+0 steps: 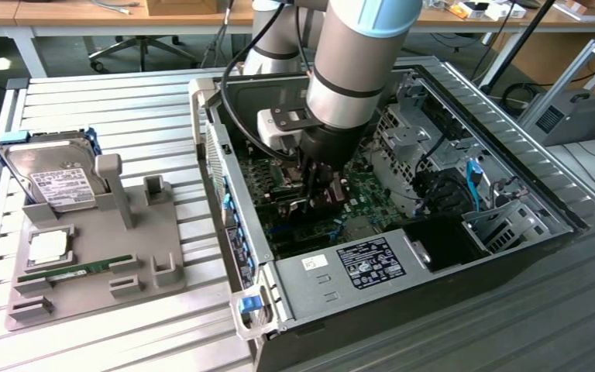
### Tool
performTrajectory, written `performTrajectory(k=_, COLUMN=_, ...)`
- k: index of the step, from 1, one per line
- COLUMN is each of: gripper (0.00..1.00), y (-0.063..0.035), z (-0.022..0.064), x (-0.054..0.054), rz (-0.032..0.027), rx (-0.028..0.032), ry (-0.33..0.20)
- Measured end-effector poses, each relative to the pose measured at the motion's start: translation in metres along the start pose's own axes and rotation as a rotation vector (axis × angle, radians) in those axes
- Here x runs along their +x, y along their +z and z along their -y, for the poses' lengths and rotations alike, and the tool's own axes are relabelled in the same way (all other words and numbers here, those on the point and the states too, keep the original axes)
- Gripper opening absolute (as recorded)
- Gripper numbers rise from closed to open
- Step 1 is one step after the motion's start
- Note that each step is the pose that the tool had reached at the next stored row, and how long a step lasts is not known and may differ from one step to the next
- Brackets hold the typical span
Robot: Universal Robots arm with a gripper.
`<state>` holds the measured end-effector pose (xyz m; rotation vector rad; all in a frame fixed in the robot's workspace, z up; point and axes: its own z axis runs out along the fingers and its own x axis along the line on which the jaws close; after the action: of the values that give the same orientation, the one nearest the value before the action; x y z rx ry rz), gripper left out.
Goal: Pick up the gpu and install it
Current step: 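Insert the gpu into the slot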
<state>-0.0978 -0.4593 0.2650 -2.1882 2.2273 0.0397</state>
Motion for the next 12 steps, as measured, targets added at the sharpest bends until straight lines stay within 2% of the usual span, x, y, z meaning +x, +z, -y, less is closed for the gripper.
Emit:
performTrajectory(k=9, gripper=0.27, y=0.0016, z=-0.0001, x=0.0, rz=0.0004, rx=0.0004, ry=0.0)
performTrajectory(k=12, gripper=0.27, y=0.0013, z=-0.0011, x=0.0, rz=0.0006, rx=0.0031, ry=0.0)
